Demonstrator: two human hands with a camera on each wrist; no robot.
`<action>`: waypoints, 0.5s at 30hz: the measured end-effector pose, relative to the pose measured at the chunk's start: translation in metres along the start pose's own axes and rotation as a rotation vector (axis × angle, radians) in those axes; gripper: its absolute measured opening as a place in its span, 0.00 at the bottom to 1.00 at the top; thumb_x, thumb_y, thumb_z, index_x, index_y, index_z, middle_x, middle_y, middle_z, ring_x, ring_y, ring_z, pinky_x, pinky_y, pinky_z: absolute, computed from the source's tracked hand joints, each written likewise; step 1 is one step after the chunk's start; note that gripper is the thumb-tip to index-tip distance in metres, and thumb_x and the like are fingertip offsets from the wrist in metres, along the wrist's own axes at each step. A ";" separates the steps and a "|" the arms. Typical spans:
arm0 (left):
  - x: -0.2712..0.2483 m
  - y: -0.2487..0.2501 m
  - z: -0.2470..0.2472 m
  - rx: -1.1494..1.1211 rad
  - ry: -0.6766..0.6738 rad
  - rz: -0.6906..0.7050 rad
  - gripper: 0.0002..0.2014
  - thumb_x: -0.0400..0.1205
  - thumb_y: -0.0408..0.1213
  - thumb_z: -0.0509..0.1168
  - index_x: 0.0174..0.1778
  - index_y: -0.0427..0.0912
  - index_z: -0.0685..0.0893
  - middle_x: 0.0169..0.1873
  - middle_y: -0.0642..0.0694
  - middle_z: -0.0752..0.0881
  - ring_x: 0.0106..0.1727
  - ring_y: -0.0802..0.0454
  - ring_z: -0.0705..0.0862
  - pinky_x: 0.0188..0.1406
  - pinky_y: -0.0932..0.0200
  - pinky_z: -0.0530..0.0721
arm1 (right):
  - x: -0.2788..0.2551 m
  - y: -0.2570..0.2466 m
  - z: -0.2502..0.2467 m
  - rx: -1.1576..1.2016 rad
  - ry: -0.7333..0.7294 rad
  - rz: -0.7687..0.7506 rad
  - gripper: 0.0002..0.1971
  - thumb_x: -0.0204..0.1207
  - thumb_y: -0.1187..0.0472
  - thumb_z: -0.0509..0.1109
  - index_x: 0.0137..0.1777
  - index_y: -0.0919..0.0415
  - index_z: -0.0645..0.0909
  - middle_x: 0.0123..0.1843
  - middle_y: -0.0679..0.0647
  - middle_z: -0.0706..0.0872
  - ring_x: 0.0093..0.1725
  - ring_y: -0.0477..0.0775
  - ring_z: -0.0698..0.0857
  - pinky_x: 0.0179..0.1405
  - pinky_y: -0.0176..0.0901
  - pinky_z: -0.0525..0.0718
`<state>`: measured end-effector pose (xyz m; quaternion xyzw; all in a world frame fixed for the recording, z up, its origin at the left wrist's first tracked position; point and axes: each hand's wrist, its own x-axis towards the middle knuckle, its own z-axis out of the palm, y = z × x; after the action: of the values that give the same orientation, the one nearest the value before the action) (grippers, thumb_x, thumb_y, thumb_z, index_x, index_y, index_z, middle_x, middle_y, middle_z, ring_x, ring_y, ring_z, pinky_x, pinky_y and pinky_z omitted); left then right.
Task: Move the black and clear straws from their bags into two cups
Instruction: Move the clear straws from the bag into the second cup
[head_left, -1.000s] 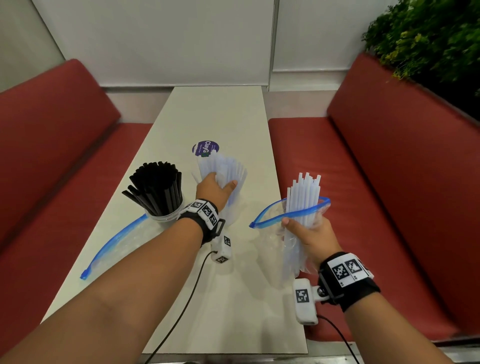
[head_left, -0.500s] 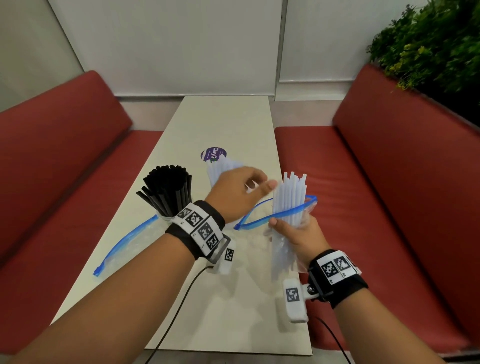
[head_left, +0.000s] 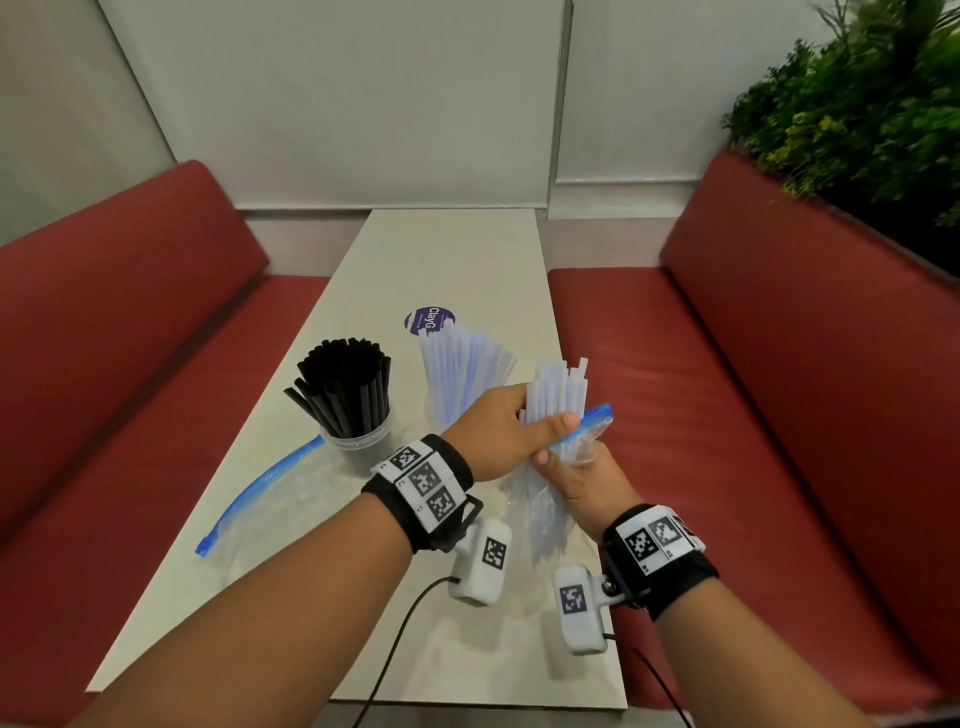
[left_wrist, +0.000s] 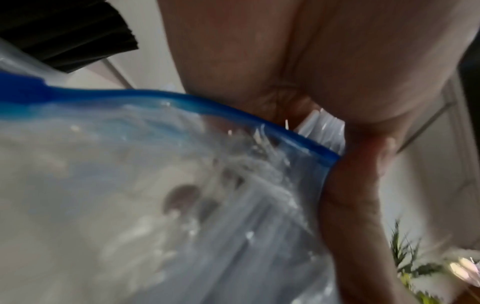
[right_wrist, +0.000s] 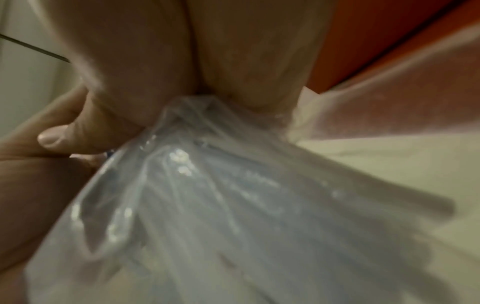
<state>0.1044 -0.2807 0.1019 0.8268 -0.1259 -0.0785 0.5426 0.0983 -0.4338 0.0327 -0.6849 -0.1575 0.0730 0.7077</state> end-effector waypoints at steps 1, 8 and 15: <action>0.001 0.000 -0.001 -0.016 -0.018 -0.027 0.10 0.80 0.53 0.74 0.47 0.50 0.89 0.37 0.56 0.92 0.41 0.62 0.91 0.47 0.62 0.87 | 0.000 -0.001 0.001 -0.003 -0.014 -0.012 0.35 0.61 0.25 0.78 0.58 0.53 0.88 0.56 0.68 0.93 0.59 0.65 0.92 0.61 0.62 0.89; 0.001 0.010 -0.004 -0.046 0.048 -0.012 0.17 0.82 0.51 0.72 0.41 0.39 0.89 0.32 0.49 0.90 0.36 0.55 0.88 0.44 0.56 0.88 | 0.004 -0.003 0.004 -0.015 -0.016 -0.010 0.37 0.61 0.27 0.80 0.56 0.60 0.89 0.53 0.72 0.92 0.59 0.72 0.91 0.61 0.67 0.89; 0.000 0.023 -0.009 -0.183 0.023 0.090 0.07 0.83 0.41 0.72 0.54 0.46 0.89 0.46 0.47 0.92 0.51 0.55 0.90 0.58 0.62 0.87 | 0.002 -0.010 0.002 0.018 -0.047 -0.011 0.20 0.67 0.35 0.81 0.56 0.42 0.90 0.61 0.70 0.91 0.63 0.70 0.90 0.68 0.68 0.86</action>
<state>0.1041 -0.2813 0.1266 0.7682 -0.1488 -0.0558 0.6201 0.0985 -0.4313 0.0425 -0.6755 -0.1775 0.0866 0.7104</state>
